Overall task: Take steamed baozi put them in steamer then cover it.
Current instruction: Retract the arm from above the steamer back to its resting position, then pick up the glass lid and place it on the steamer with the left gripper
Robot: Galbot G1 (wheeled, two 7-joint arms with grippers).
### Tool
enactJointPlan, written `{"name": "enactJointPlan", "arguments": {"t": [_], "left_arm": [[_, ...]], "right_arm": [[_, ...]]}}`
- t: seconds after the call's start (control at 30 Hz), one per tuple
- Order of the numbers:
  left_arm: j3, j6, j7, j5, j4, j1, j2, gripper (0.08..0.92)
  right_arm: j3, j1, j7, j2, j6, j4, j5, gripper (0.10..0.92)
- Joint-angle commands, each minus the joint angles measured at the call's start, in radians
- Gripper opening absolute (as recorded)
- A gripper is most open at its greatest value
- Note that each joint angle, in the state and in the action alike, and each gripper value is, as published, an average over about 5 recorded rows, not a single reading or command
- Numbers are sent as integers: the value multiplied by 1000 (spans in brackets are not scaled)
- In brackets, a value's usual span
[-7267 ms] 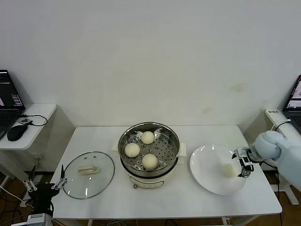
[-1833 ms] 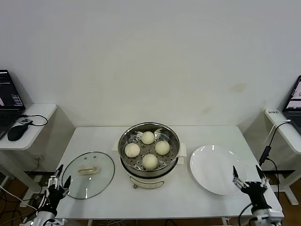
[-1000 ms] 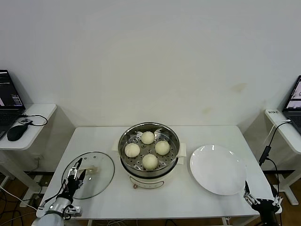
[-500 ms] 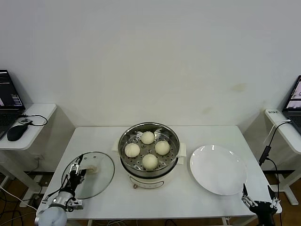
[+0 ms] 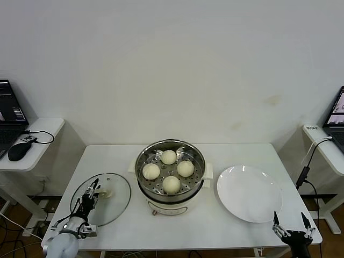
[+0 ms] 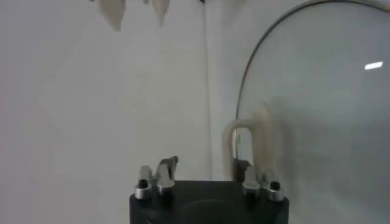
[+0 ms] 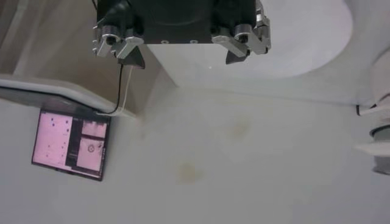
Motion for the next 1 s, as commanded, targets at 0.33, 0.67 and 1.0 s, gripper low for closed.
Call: {"name": "enactJointPlan", "arguments": {"t": [0.33,0.67,1.0], "left_arm": [[-81,23,-24,0,-157,59,27,161],[-243,122,83,-117,-440,207,113,133],[-172,268,231,-268,-694,228,186,133]], "right_arm": [[-41,-3,1,-3,14,-5,-37,823],[-74,-12,0,-11,25,15,-70,823],[-106,-7,3,-19,44,4,-123,823]]}}
